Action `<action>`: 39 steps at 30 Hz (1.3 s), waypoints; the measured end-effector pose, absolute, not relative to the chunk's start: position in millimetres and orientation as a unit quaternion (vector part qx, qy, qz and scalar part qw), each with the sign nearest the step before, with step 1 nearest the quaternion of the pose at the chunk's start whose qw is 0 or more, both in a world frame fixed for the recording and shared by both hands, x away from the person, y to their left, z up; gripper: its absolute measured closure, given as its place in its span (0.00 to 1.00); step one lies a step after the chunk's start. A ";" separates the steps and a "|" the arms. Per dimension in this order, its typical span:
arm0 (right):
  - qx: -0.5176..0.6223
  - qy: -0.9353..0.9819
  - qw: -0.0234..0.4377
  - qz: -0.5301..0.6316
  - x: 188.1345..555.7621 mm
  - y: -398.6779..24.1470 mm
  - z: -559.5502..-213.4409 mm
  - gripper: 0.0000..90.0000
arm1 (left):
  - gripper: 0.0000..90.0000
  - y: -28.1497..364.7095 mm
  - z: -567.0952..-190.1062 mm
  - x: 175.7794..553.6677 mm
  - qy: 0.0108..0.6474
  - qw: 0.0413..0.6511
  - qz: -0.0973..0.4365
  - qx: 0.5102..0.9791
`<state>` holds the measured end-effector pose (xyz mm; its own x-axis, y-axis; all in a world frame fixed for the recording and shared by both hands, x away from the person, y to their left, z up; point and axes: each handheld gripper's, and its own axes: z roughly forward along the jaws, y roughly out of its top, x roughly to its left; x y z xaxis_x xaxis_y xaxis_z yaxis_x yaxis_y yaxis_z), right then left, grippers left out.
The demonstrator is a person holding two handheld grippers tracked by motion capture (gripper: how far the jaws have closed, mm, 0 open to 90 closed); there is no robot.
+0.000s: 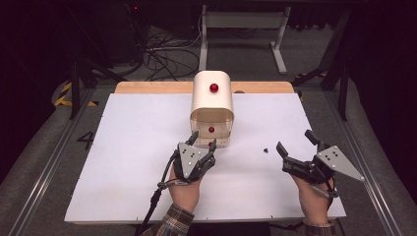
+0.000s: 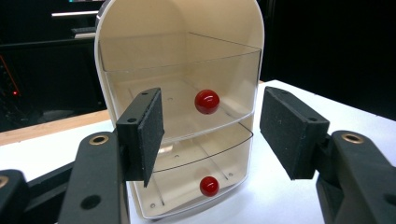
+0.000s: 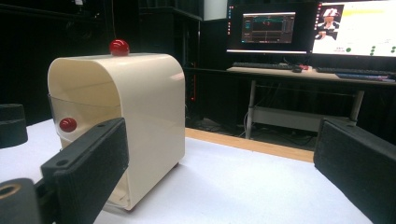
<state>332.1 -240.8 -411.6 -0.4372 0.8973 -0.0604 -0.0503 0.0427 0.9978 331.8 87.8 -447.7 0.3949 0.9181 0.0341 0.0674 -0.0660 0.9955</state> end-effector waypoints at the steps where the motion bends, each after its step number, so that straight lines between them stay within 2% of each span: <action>1: 0.352 0.603 0.397 0.596 332.3 -240.7 -411.7 0.04 | 0.46 87.3 -447.9 332.3 0.396 0.556 0.383 0.622; 30: 0.356 0.600 0.398 0.596 332.8 -241.6 -412.0 0.05 | 0.51 74.4 -451.9 344.3 0.403 0.549 0.397 0.615; 39: 0.359 0.598 0.398 0.596 332.7 -242.2 -412.2 0.05 | 0.50 70.5 -454.1 347.6 0.407 0.543 0.406 0.612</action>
